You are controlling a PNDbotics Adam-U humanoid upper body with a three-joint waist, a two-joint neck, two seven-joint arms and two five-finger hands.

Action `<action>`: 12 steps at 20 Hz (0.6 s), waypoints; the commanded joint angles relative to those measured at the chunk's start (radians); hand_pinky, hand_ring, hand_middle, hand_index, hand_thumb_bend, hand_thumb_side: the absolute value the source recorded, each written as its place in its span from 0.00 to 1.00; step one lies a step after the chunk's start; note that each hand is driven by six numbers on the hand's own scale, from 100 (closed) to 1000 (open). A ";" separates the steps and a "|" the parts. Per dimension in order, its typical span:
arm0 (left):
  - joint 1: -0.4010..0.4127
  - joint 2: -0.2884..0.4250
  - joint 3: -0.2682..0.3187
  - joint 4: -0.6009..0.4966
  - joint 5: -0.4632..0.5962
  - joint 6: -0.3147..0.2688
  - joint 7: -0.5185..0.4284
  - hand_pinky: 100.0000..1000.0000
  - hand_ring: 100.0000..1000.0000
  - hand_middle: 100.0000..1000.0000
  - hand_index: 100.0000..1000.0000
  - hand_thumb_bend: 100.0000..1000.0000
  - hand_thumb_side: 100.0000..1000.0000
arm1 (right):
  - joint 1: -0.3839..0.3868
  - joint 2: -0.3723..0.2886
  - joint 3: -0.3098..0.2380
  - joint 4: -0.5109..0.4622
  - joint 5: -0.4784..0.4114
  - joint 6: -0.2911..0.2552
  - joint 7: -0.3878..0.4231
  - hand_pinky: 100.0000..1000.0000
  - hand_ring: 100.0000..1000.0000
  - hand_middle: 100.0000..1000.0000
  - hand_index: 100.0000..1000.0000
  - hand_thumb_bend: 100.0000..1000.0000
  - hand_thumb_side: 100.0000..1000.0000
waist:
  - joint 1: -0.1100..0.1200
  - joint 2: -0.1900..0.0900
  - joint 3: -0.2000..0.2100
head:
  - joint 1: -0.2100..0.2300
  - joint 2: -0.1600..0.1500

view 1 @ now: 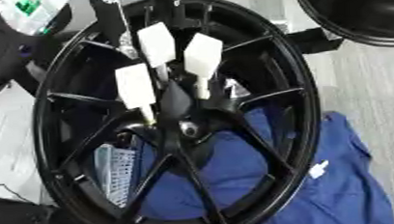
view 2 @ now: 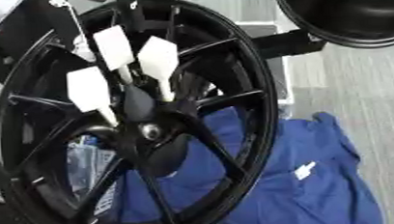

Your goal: Pull the pin out of the wheel hub.

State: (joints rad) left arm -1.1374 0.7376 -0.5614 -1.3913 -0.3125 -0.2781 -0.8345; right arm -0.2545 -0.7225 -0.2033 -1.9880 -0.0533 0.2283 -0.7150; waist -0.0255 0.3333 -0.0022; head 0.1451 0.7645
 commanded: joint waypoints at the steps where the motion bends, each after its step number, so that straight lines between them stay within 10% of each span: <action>1: -0.029 0.012 0.022 -0.004 0.008 -0.065 -0.072 0.67 0.56 0.48 0.66 0.53 0.00 | -0.004 -0.018 -0.017 -0.012 0.008 -0.003 -0.004 0.64 0.59 0.53 0.72 0.00 0.37 | 0.001 -0.025 -0.001 | 0.000 0.005; 12: -0.033 0.009 0.014 -0.012 0.034 -0.044 -0.072 0.63 0.48 0.39 0.56 0.47 0.00 | -0.003 -0.012 -0.018 -0.012 0.007 -0.005 -0.011 0.64 0.60 0.52 0.72 0.00 0.37 | 0.000 -0.026 -0.003 | 0.000 0.001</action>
State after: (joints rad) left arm -1.1432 0.7371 -0.5598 -1.3920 -0.2896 -0.2657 -0.8470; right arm -0.2538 -0.7162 -0.2036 -1.9880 -0.0533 0.2226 -0.7215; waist -0.0256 0.3328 -0.0025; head 0.1451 0.7645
